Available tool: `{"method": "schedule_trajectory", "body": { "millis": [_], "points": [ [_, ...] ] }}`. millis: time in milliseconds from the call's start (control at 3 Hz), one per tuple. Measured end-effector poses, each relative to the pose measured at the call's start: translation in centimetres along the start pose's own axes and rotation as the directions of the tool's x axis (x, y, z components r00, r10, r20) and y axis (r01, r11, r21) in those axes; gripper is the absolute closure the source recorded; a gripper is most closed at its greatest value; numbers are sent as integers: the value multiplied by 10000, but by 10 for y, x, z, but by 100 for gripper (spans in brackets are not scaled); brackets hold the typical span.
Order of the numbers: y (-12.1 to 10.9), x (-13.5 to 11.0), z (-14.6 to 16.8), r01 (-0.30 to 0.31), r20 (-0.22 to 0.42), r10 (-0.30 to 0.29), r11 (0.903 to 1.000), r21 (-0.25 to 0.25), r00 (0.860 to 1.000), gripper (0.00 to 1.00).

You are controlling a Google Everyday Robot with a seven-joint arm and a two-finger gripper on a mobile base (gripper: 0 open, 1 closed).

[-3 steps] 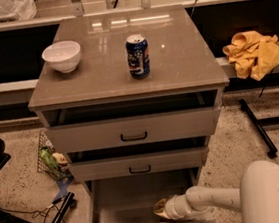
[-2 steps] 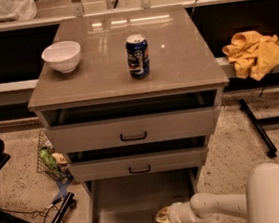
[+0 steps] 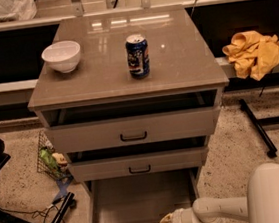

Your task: Open bottom drawer

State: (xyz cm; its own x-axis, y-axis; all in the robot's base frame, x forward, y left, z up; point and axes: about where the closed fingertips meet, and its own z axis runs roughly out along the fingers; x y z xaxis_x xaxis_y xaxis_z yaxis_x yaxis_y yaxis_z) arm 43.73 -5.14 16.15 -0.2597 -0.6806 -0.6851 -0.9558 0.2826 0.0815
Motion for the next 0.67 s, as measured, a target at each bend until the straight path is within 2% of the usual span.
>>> {"method": "schedule_trajectory", "body": {
  "millis": [333,667],
  "points": [
    [1,0,1,-3,9,3,10000,-29,10000,84],
    [3,-1,3,-4,19,4,10000,-58,10000,61]
  ]
}}
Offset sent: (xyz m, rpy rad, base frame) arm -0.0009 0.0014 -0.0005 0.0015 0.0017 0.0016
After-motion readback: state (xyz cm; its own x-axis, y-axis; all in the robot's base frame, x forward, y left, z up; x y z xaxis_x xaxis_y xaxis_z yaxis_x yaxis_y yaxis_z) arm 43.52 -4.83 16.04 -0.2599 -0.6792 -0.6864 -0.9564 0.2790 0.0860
